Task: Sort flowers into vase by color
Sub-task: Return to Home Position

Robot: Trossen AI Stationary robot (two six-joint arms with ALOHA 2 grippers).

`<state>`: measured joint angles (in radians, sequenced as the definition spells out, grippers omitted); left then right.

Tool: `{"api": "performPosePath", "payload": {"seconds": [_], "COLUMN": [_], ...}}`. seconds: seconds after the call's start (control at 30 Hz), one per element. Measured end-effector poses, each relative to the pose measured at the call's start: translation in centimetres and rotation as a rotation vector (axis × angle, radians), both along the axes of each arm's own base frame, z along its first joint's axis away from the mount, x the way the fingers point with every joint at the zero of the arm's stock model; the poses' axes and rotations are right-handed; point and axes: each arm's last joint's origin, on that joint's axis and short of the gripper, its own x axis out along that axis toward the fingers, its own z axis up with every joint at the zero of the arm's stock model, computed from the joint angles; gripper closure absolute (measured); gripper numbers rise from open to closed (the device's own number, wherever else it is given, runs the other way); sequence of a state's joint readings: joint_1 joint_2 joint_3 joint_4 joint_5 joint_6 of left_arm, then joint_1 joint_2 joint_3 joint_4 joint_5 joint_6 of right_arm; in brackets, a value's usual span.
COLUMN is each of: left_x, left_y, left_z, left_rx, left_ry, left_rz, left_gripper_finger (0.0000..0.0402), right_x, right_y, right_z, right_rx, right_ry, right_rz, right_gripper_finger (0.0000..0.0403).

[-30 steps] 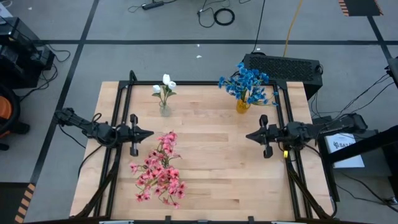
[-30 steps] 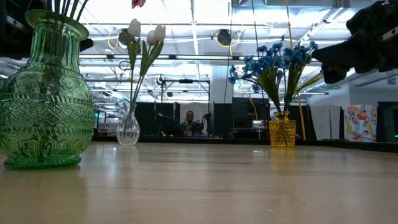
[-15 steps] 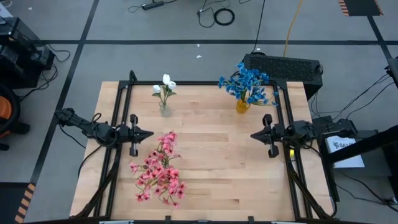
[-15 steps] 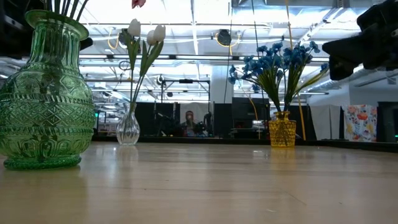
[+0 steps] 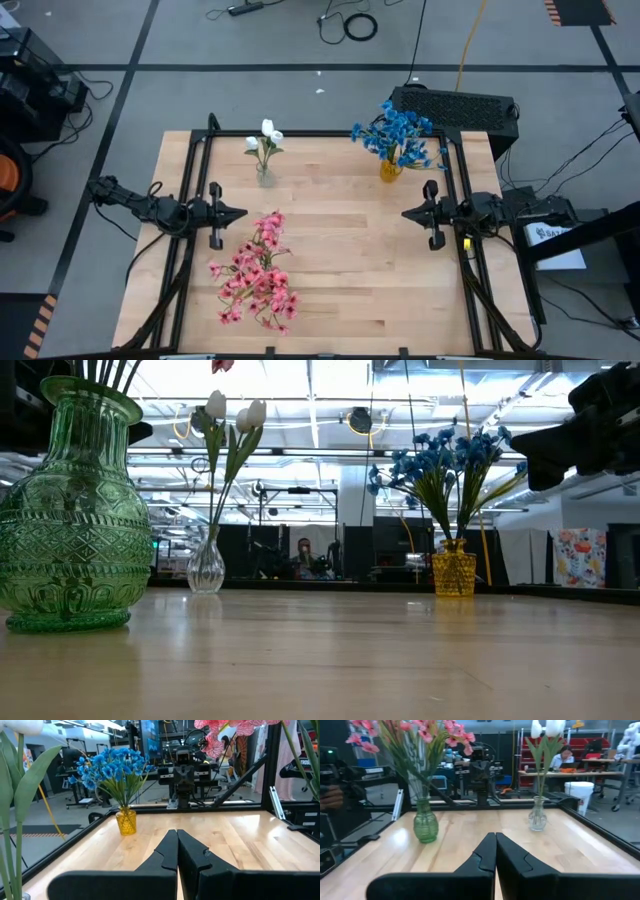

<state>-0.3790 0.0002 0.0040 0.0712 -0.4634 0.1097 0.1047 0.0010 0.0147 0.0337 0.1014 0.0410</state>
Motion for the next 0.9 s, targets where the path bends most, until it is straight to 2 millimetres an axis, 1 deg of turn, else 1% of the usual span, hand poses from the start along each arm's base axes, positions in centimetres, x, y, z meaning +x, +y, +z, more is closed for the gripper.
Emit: {"api": "performPosePath", "payload": {"seconds": [0.2, 0.43, 0.53, 0.67, 0.77, 0.9], "left_x": [0.0, 0.1, 0.2, 0.3, 0.4, 0.5], "left_y": [0.0, 0.2, 0.7, 1.1, 1.5, 1.9], "left_z": [0.0, 0.0, 0.0, -0.1, -0.1, -0.2], "left_rx": [-0.013, 0.005, 0.012, -0.007, -0.007, 0.014], "left_ry": [0.001, 0.003, 0.003, 0.008, 0.009, 0.021], "left_rz": [-0.002, 0.013, 0.057, 0.017, 0.051, 0.031], "left_gripper_finger": [0.0402, 0.0402, 0.0402, 0.0402, 0.0402, 0.0402], "right_x": [0.0, 0.0, 0.0, 0.0, 0.0, 0.0], "right_y": [-0.1, -0.1, -0.1, -0.1, -0.1, -0.1], "right_z": [-0.1, -0.1, -0.1, -0.1, -0.1, -0.1], "right_rx": [0.022, 0.090, 0.120, 0.127, 0.127, 0.127], "right_ry": [0.006, 0.011, 0.011, 0.011, 0.011, 0.011], "right_rz": [0.023, 0.025, 0.027, 0.027, 0.027, 0.027], "right_gripper_finger": [0.0403, 0.0403, 0.0403, 0.0403, 0.0403, 0.0403]}}
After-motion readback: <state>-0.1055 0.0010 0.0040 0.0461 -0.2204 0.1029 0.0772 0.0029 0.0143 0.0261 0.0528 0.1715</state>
